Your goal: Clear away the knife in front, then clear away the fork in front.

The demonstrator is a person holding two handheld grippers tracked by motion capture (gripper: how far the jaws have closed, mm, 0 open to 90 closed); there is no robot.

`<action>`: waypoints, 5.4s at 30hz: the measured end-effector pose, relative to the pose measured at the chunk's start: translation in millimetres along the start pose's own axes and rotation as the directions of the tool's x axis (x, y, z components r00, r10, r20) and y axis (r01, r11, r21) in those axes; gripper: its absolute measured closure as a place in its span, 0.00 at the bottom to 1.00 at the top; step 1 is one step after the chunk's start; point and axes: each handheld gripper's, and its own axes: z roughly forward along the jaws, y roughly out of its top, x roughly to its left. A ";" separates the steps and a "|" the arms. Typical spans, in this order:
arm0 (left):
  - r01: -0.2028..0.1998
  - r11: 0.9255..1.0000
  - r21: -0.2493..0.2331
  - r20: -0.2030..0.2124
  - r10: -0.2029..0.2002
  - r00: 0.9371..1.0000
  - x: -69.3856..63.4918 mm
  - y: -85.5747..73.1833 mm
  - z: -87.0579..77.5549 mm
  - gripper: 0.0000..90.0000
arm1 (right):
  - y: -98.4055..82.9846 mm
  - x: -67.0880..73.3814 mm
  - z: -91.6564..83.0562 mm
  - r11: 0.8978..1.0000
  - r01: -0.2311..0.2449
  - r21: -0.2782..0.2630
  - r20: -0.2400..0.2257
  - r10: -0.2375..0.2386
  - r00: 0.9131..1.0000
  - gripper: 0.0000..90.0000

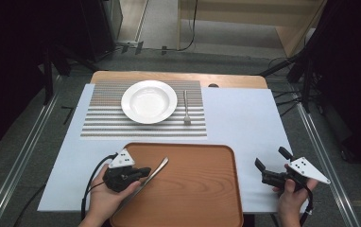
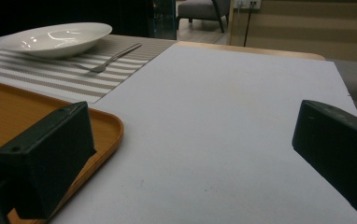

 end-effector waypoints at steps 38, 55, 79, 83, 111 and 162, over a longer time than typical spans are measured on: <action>0.081 0.997 -0.010 -0.110 -0.082 0.990 47.0 -21.7 -16.8 0.78 | 0.0 0.0 0.7 1.000 -0.003 0.008 -0.001 0.003 1.000 0.00; 0.136 0.962 -0.236 -0.048 -0.151 0.987 71.5 -28.5 -55.2 0.00 | 0.1 0.5 1.3 1.000 0.002 0.009 -0.003 -0.002 1.000 0.00; 0.041 0.923 -0.383 -0.284 -0.160 0.945 107.9 -63.4 -86.8 0.00 | 21.9 8.9 3.9 0.999 0.002 0.053 -0.098 0.004 0.995 0.00; 0.028 0.912 -0.409 -0.275 -0.153 0.949 106.4 -65.4 -87.2 0.00 | 31.6 13.6 8.1 0.997 -0.017 0.078 -0.077 0.023 0.997 0.00; 0.040 0.902 -0.430 -0.271 -0.172 0.947 106.0 -69.3 -89.1 0.07 | 103.8 66.2 69.2 0.984 0.129 0.123 -0.152 -0.110 0.982 0.00; 0.012 0.907 -0.421 -0.276 -0.140 0.951 102.3 -69.5 -89.5 0.07 | 152.4 98.5 216.8 0.923 0.107 0.368 -0.120 -0.067 0.991 0.00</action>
